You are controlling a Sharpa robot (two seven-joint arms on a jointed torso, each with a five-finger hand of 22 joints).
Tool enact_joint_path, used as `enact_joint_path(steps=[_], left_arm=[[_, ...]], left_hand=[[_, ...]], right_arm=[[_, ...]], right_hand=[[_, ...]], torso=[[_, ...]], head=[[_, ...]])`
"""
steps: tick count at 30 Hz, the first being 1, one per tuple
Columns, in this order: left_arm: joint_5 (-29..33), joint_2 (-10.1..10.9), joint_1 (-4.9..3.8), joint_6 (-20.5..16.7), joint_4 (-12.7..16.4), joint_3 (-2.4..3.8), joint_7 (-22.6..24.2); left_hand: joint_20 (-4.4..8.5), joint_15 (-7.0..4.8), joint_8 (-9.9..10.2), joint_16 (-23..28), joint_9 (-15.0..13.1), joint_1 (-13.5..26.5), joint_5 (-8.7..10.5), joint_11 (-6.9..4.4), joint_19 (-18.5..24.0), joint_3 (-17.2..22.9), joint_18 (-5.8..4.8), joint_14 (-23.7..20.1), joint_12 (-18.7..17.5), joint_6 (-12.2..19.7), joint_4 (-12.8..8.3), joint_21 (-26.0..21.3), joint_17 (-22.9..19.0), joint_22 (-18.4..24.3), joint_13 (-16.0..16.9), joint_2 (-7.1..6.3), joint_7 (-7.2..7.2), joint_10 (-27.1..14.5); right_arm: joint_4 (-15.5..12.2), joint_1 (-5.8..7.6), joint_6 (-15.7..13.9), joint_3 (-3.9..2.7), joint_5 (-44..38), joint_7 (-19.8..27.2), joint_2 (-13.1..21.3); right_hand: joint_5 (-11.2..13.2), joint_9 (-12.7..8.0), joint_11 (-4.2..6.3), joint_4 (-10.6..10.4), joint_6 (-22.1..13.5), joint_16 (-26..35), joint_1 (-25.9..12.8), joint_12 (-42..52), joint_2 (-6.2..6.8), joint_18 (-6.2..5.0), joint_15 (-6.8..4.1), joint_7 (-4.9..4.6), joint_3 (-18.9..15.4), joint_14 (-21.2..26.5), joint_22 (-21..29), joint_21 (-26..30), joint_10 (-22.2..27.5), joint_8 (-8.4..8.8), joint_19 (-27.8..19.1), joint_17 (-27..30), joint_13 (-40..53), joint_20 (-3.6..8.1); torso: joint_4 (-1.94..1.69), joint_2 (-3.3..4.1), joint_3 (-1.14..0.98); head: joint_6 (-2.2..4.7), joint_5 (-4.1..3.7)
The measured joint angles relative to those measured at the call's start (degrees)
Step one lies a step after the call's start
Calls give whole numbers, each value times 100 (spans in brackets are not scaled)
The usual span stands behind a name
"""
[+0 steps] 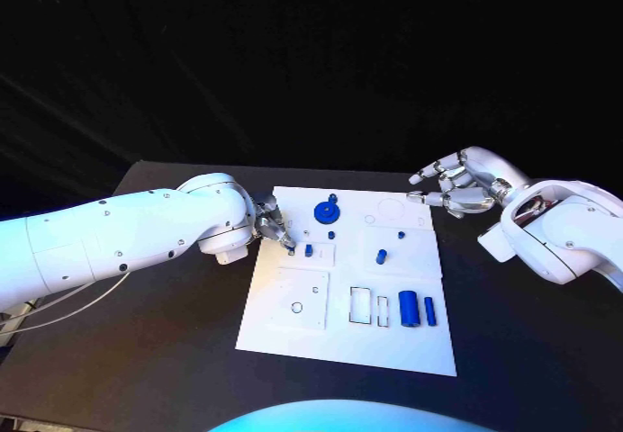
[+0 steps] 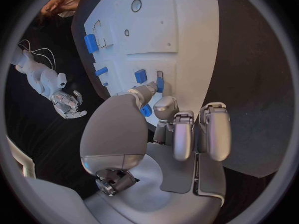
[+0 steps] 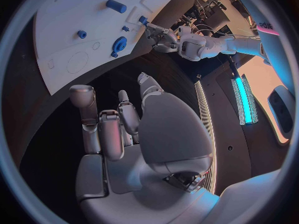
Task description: Assemble the parts on the task board
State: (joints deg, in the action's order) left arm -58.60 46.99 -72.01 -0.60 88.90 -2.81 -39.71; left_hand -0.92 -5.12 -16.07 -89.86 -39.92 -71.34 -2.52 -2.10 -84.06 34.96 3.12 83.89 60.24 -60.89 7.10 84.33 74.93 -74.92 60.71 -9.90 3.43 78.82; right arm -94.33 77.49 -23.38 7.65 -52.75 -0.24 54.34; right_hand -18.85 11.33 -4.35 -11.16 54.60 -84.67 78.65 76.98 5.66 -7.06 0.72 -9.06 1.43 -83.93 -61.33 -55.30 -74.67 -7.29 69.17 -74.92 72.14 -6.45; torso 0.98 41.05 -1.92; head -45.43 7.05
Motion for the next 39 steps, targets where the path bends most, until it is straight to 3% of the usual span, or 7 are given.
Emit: enact_joint_path(steps=[36, 39], left_arm=[[-42, -17, 2, 355, -7, 2, -11], [-42, -18, 3, 362, -7, 2, -12]], left_hand=[[0, 1, -41, 0, -22, 128, -14, 10, 0, 104, 0, -1, -55, -1, -44, 21, -2, 1, -70, 38, -1, 8], [0, 1, -73, 0, -51, 244, -13, -4, 0, 204, 0, 0, -55, -1, -125, 21, -2, 1, -79, 59, -1, 22]], right_arm=[[-3, -3, 2, 0, 0, 1, 7], [-4, -3, 2, 0, 0, 1, 10]], right_hand=[[0, -2, 0, 0, 0, 0, 0, 0, 0, 0, 0, 0, 1, 0, 0, -1, 0, 0, 0, 2, 0, 0], [0, -2, 0, 0, 0, 0, 0, 0, 0, 0, 0, 0, 1, 0, 0, -1, 0, 0, 0, 1, 0, 0]], torso=[[-1, -2, -1], [-1, -2, -1]], head=[[-34, 2], [-40, 3]])
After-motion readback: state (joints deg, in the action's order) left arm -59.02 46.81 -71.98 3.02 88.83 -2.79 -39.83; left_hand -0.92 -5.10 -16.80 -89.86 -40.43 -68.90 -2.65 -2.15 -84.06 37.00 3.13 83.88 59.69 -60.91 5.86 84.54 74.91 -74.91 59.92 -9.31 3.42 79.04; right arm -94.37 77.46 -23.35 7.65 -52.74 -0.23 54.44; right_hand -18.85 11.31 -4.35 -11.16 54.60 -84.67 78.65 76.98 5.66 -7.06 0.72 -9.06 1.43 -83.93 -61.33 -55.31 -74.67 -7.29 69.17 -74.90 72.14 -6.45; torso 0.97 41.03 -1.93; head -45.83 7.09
